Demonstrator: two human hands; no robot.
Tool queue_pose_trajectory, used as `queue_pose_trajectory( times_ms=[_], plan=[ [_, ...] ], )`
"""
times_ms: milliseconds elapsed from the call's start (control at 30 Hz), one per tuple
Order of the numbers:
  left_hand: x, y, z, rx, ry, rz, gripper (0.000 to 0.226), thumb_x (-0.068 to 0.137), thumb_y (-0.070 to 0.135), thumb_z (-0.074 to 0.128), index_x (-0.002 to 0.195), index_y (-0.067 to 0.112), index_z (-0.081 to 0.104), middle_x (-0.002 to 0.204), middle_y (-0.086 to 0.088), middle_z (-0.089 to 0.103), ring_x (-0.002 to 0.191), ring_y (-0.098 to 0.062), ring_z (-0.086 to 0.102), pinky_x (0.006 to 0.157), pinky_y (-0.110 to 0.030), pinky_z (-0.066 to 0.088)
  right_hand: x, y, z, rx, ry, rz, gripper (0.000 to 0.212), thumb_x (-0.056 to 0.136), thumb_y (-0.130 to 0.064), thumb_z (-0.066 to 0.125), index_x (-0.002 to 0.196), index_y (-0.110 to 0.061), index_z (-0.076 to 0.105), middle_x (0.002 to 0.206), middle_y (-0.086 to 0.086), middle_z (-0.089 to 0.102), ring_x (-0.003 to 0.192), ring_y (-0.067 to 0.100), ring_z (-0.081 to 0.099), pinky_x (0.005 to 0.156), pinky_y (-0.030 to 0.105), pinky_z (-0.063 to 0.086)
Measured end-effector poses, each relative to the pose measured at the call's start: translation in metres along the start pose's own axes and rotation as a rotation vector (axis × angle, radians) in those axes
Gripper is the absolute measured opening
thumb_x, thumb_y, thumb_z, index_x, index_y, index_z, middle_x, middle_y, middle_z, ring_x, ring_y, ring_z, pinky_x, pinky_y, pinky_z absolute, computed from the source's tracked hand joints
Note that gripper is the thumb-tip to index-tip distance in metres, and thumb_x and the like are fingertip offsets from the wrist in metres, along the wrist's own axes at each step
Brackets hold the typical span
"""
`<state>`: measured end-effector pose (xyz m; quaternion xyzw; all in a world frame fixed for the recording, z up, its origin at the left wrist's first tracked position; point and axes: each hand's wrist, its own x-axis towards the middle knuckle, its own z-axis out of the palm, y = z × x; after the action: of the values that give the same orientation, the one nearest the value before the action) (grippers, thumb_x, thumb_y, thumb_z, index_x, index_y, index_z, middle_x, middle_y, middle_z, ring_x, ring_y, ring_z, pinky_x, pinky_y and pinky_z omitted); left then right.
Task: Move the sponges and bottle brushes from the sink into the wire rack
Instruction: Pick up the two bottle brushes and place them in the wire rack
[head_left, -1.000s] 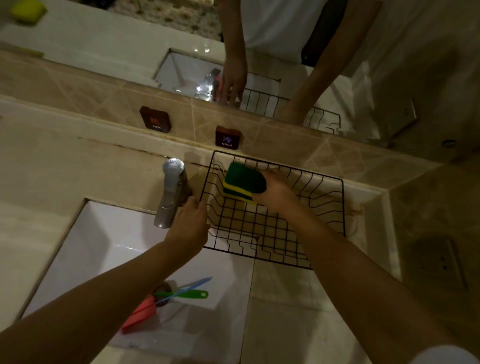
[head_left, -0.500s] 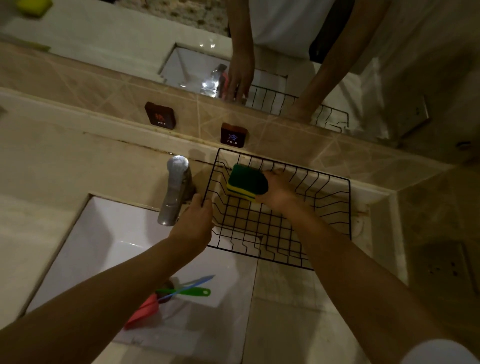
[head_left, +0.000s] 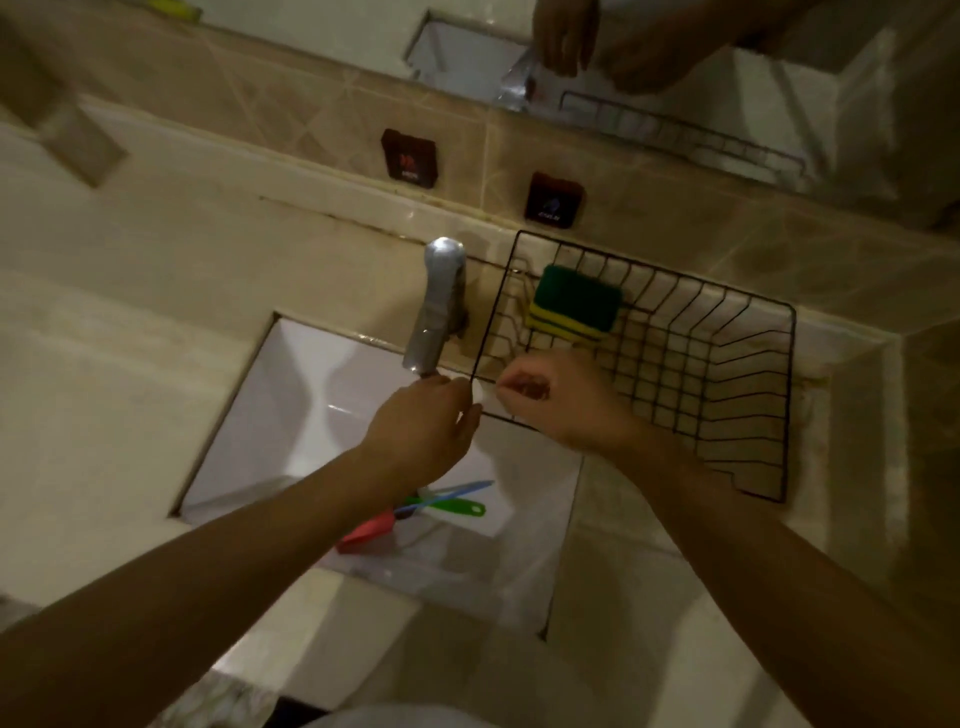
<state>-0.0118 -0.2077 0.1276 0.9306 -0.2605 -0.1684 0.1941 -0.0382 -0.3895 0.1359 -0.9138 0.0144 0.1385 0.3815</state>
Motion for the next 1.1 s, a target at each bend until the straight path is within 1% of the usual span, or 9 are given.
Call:
queue_pose_trajectory(
  times_ms=[167, 333, 433, 500, 600, 767, 900, 1000, 1100],
  plan=[
    [-0.038, -0.035, 0.037, -0.172, -0.130, -0.357, 0.024, 0.091, 0.034, 0.048, 0.076, 0.018, 0.058, 0.075, -0.003, 0.065, 0.067, -0.019, 0.063, 0.065, -0.037, 0.055, -0.002, 0.003, 0.081, -0.034, -0.213, 0.026, 0.015, 0.087, -0.022, 0.063, 0.099, -0.018, 0.071, 0.090, 0.000, 0.072, 0.077, 0.011, 0.064, 0.070, 0.028, 0.056],
    [-0.070, -0.063, 0.086, -0.355, -0.188, -0.593, 0.027, 0.091, 0.024, 0.050, 0.089, 0.009, 0.072, 0.084, -0.017, 0.072, 0.077, -0.031, 0.066, 0.076, -0.040, 0.055, 0.006, 0.015, 0.149, -0.161, -0.378, 0.107, 0.028, 0.083, -0.019, 0.061, 0.110, -0.011, 0.068, 0.105, 0.013, 0.069, 0.093, 0.029, 0.064, 0.079, 0.042, 0.056],
    [-0.078, -0.069, 0.110, -0.640, -0.191, -0.786, 0.025, 0.091, 0.016, 0.051, 0.084, -0.001, 0.068, 0.081, -0.025, 0.071, 0.067, -0.035, 0.067, 0.068, -0.048, 0.058, 0.009, 0.024, 0.180, -0.181, -0.417, 0.119, 0.032, 0.082, -0.013, 0.062, 0.112, -0.007, 0.065, 0.109, 0.018, 0.065, 0.099, 0.035, 0.061, 0.082, 0.040, 0.054],
    [-0.078, -0.069, 0.123, -0.779, -0.193, -0.888, 0.026, 0.091, 0.015, 0.051, 0.078, 0.000, 0.067, 0.080, -0.025, 0.071, 0.060, -0.031, 0.067, 0.065, -0.048, 0.060, 0.010, 0.030, 0.197, -0.239, -0.400, 0.120, 0.034, 0.083, -0.022, 0.063, 0.114, -0.009, 0.064, 0.110, 0.018, 0.064, 0.100, 0.037, 0.061, 0.081, 0.039, 0.053],
    [-0.074, -0.070, 0.137, -0.894, -0.219, -1.002, 0.027, 0.090, 0.016, 0.051, 0.069, 0.008, 0.066, 0.084, -0.024, 0.072, 0.070, -0.033, 0.071, 0.073, -0.048, 0.060, 0.013, 0.037, 0.217, -0.328, -0.386, 0.134, 0.034, 0.082, -0.033, 0.064, 0.110, -0.013, 0.063, 0.107, 0.018, 0.065, 0.097, 0.038, 0.061, 0.076, 0.038, 0.049],
    [-0.065, -0.074, 0.155, -0.874, -0.286, -0.996, 0.027, 0.091, 0.011, 0.048, 0.110, -0.005, 0.059, 0.116, -0.025, 0.064, 0.106, -0.038, 0.060, 0.091, -0.041, 0.049, 0.016, 0.052, 0.240, -0.298, -0.323, 0.191, 0.023, 0.089, -0.018, 0.052, 0.104, -0.005, 0.064, 0.107, 0.023, 0.063, 0.098, 0.039, 0.058, 0.072, 0.039, 0.039],
    [-0.066, -0.073, 0.164, -0.862, -0.149, -1.031, 0.030, 0.094, 0.018, 0.044, 0.096, -0.003, 0.065, 0.100, -0.027, 0.068, 0.097, -0.039, 0.062, 0.082, -0.039, 0.048, 0.018, 0.054, 0.250, -0.185, -0.264, 0.314, 0.026, 0.096, -0.019, 0.045, 0.102, -0.003, 0.065, 0.103, 0.022, 0.065, 0.096, 0.035, 0.060, 0.074, 0.037, 0.040],
    [-0.067, -0.072, 0.162, -0.911, -0.111, -1.043, 0.027, 0.092, 0.015, 0.045, 0.100, 0.000, 0.065, 0.100, -0.026, 0.068, 0.093, -0.038, 0.063, 0.084, -0.042, 0.052, 0.020, 0.051, 0.252, -0.078, -0.301, 0.387, 0.026, 0.093, -0.020, 0.051, 0.093, -0.001, 0.068, 0.097, 0.023, 0.069, 0.087, 0.038, 0.065, 0.069, 0.037, 0.047],
    [-0.065, -0.076, 0.156, -0.927, -0.072, -1.094, 0.026, 0.087, 0.007, 0.045, 0.098, -0.002, 0.066, 0.091, -0.023, 0.067, 0.077, -0.029, 0.061, 0.068, -0.033, 0.051, 0.018, 0.043, 0.246, 0.028, -0.373, 0.370, 0.019, 0.088, -0.020, 0.061, 0.085, -0.004, 0.070, 0.085, 0.020, 0.069, 0.078, 0.030, 0.065, 0.068, 0.038, 0.050]
  ],
)
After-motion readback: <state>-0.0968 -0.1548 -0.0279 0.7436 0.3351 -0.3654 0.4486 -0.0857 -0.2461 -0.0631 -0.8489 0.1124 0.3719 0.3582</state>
